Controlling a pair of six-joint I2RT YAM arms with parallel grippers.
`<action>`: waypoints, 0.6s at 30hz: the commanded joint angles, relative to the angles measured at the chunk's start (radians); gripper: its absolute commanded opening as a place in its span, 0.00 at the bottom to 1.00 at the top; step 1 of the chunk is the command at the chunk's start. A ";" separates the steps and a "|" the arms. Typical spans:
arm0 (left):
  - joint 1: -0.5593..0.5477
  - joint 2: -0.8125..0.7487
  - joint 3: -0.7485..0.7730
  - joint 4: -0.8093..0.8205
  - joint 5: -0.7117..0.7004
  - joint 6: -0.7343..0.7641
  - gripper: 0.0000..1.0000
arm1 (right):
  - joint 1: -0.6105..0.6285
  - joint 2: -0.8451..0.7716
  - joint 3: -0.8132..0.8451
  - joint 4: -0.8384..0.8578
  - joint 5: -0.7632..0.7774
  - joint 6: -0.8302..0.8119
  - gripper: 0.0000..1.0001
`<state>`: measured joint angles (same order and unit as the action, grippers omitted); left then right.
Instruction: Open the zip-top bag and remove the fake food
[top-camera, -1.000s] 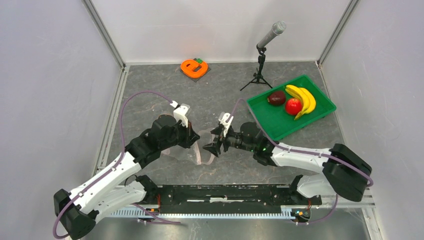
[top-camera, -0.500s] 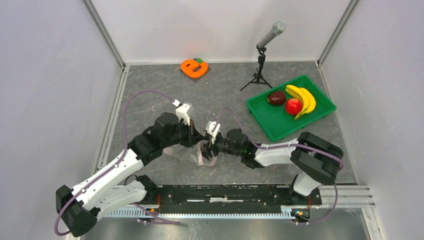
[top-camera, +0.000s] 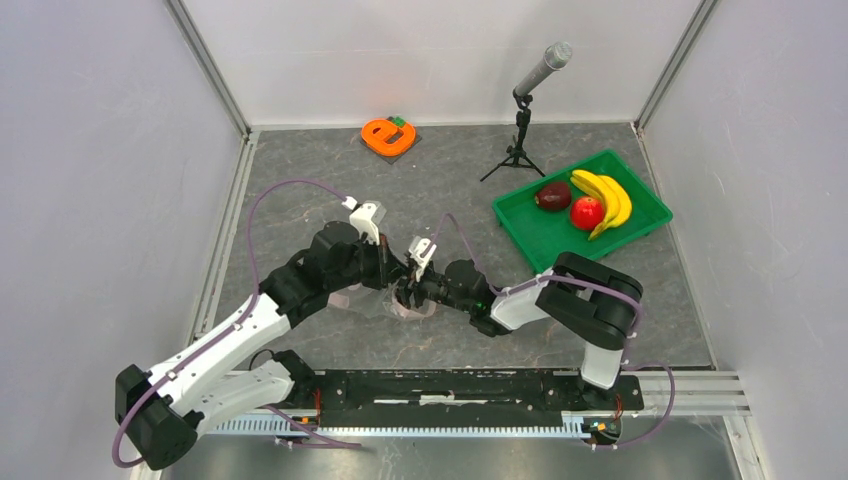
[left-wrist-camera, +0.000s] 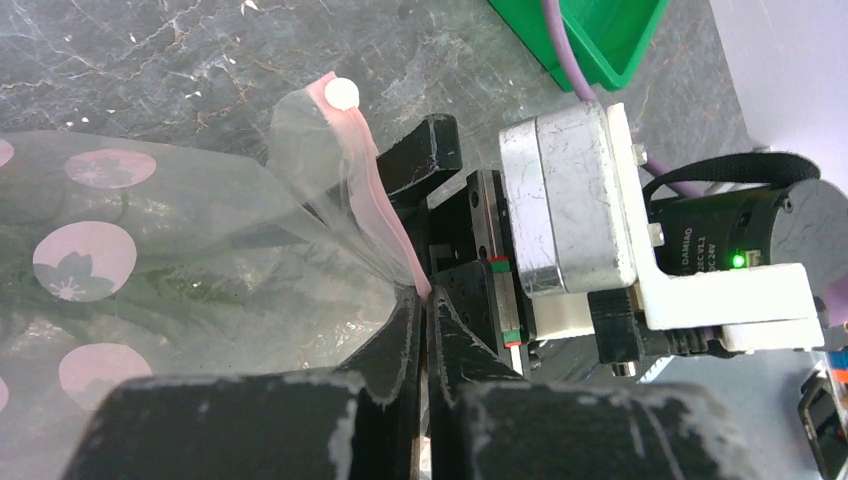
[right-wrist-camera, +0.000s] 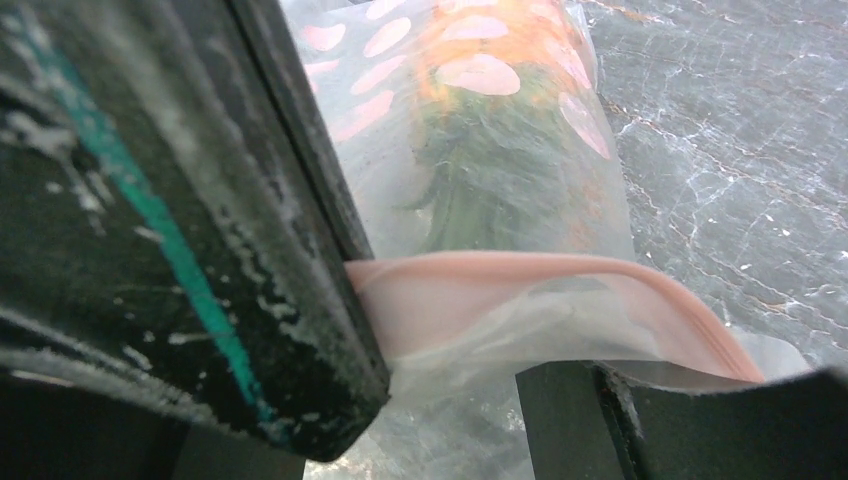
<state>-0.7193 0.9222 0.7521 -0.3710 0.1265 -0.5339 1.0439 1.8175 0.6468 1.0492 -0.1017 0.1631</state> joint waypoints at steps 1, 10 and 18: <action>-0.024 0.011 -0.005 0.125 0.106 -0.117 0.02 | 0.002 0.058 0.057 0.140 0.000 0.095 0.70; -0.032 0.005 -0.019 0.144 0.012 -0.169 0.02 | -0.010 0.133 0.002 0.275 0.084 0.270 0.66; -0.032 -0.042 -0.078 0.083 -0.173 -0.259 0.02 | -0.060 0.240 0.005 0.377 0.064 0.480 0.65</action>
<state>-0.7288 0.9119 0.7067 -0.3031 0.0071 -0.6815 1.0088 2.0098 0.6353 1.3384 -0.0593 0.5175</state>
